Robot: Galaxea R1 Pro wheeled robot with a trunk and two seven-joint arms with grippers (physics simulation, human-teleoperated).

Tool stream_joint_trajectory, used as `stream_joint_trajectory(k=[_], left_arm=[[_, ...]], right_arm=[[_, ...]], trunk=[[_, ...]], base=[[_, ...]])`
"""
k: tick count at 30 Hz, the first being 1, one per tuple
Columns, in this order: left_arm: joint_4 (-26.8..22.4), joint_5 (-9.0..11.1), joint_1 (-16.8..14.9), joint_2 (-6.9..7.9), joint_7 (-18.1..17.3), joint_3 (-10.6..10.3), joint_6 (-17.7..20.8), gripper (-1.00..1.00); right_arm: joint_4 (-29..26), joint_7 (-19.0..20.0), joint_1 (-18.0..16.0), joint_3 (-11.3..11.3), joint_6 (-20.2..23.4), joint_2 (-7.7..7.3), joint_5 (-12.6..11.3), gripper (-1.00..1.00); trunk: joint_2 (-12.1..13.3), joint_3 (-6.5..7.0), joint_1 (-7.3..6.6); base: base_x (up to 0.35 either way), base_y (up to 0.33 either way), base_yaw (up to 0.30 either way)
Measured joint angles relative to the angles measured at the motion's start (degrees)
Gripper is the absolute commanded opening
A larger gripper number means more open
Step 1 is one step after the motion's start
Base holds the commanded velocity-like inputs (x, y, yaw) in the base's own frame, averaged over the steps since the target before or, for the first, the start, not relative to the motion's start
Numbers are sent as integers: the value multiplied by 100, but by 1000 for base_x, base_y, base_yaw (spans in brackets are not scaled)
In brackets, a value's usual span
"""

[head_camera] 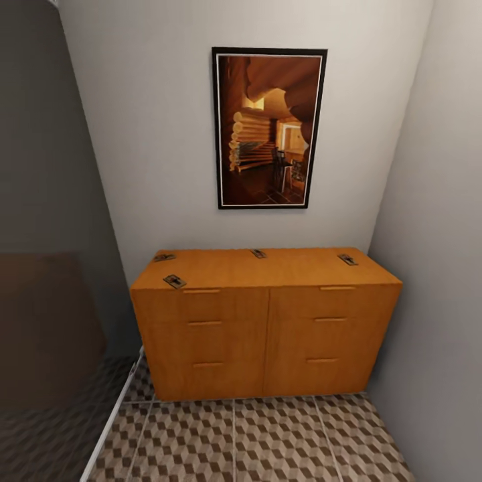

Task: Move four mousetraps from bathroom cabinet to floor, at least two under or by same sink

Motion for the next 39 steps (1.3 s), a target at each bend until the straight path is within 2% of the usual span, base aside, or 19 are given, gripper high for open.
stream_joint_trajectory(k=[13,39], left_arm=[[0,0,-1,1,0,2,8,100],[-1,4,0,8,0,6,10,100]], right_arm=[[0,0,0,0,2,0,-2,100],[0,0,0,0,9,0,-2,100]], trunk=[[-1,0,-2],[-1,0,-3]], base=[[46,0,82],[298,0,1]])
